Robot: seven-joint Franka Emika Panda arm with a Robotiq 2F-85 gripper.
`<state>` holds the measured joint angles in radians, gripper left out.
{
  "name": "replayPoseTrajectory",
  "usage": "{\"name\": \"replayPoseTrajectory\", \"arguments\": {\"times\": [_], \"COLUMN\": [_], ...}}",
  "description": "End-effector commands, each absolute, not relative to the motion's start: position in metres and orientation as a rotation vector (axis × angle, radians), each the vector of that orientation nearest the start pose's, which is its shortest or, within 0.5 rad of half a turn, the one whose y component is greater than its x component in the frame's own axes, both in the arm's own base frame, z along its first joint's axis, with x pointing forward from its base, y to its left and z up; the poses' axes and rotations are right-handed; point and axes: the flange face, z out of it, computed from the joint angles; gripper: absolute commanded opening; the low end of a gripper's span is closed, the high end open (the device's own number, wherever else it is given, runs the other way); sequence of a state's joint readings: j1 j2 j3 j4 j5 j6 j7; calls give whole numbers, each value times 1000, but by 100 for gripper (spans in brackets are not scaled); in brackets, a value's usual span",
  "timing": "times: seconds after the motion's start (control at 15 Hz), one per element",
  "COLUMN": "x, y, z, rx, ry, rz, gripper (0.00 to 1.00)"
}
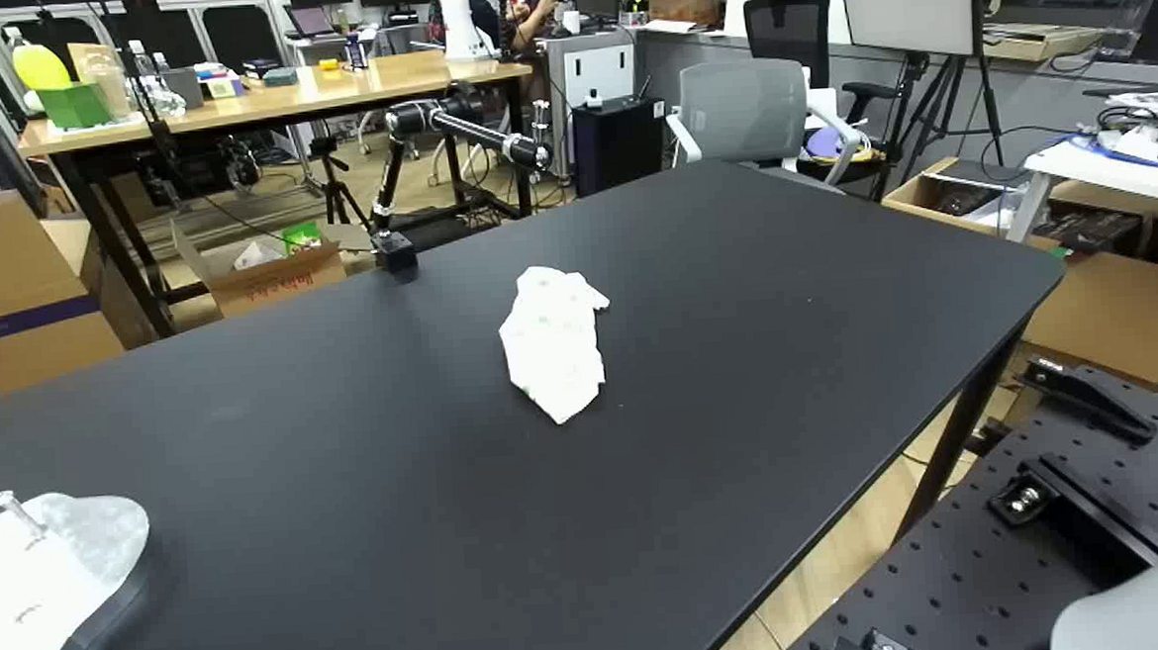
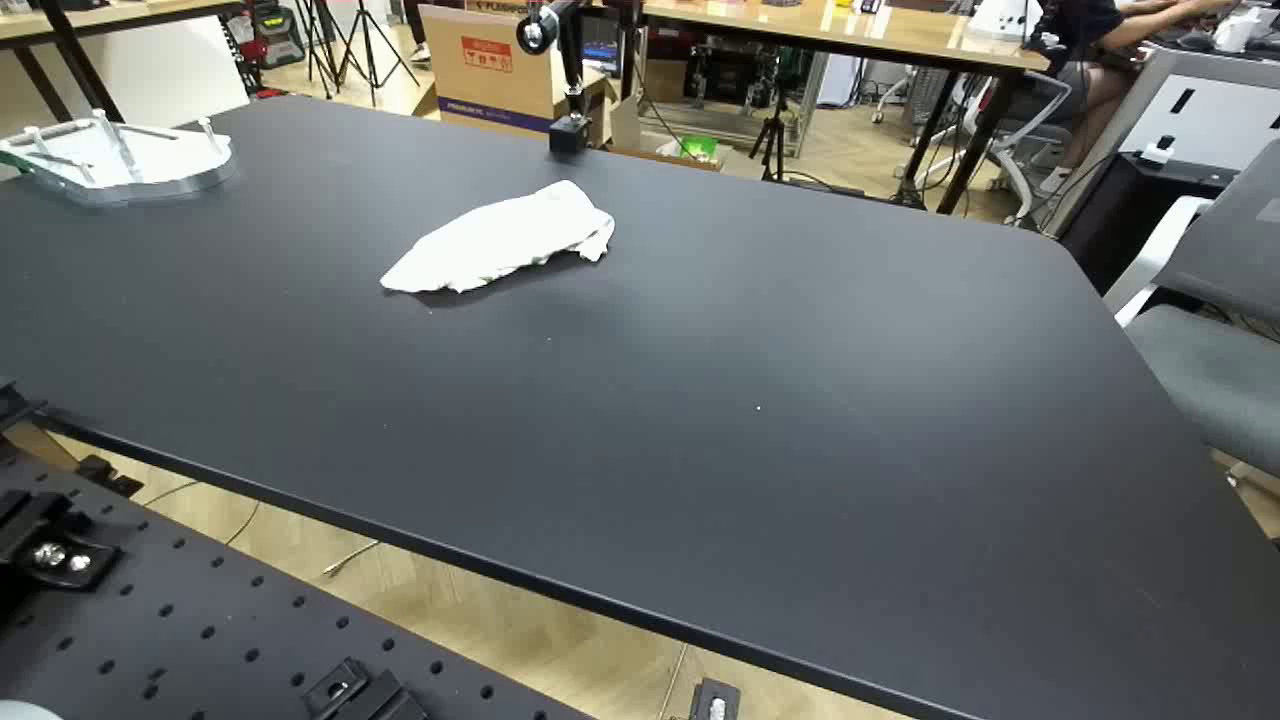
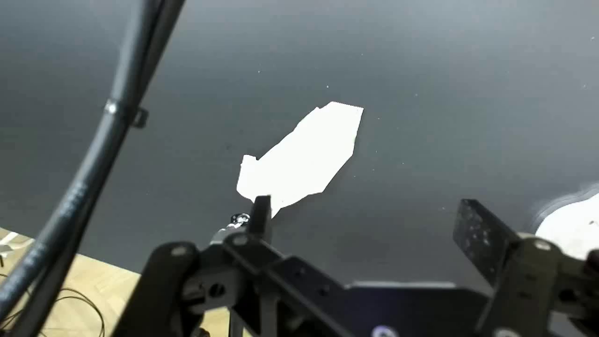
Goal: Put the towel on the rack.
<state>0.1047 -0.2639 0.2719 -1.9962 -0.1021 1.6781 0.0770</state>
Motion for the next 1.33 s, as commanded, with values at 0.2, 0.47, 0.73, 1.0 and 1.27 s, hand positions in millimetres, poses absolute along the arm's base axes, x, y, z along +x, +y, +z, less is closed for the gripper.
{"name": "replayPoseTrajectory", "arguments": {"times": [0.2,0.47,0.73,1.0,1.27], "x": [440,440,440,450,462], "y": [177,177,177,175,168], "z": [564,565,565,546,500], "rx": [-3284,-3284,-3284,-3380,-3471], "ry": [-500,-500,-500,-366,-144], "rz": [41,41,41,-66,-231], "gripper": [100,100,100,100,100]}}
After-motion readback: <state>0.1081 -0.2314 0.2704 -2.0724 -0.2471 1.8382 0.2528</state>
